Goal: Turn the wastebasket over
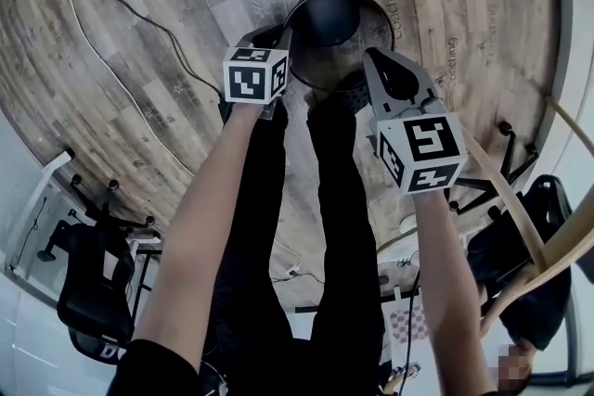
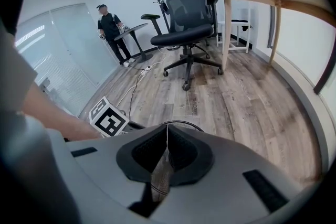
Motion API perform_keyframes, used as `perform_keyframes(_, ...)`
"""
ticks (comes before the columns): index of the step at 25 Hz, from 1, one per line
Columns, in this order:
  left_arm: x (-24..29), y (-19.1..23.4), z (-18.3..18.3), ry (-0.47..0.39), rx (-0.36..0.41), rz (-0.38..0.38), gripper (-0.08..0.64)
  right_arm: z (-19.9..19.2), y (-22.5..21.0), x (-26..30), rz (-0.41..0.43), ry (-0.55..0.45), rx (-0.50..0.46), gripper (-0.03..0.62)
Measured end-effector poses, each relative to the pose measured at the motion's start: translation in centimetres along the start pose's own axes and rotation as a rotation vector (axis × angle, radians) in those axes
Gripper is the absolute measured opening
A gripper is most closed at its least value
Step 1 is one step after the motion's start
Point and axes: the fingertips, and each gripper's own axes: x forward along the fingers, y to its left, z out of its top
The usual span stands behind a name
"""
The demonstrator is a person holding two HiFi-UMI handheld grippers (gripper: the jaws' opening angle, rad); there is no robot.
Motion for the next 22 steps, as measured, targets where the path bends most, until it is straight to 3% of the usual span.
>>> perform_keyframes(4,-0.7,0.6,0.5,-0.007,0.042,0.050,0.040,0.4,0.1,0.0,0.007,0.002,-0.012,0.034)
perform_keyframes(9,-2.3,0.8,1.6,-0.010,0.132,0.059,0.040,1.2,-0.3,0.1,0.003,0.005,-0.014,0.034)
perform_keyframes(20,-5.9,1.1,6.5,-0.070,0.378,0.147,0.040,2.9,-0.1,-0.4,-0.001,-0.011,-0.054,0.040)
perform_keyframes(22,-6.2,1.4,7.2,-0.075,0.431,0.185,0.040,2.8,0.1,-0.4,0.005,-0.001,-0.063,0.109)
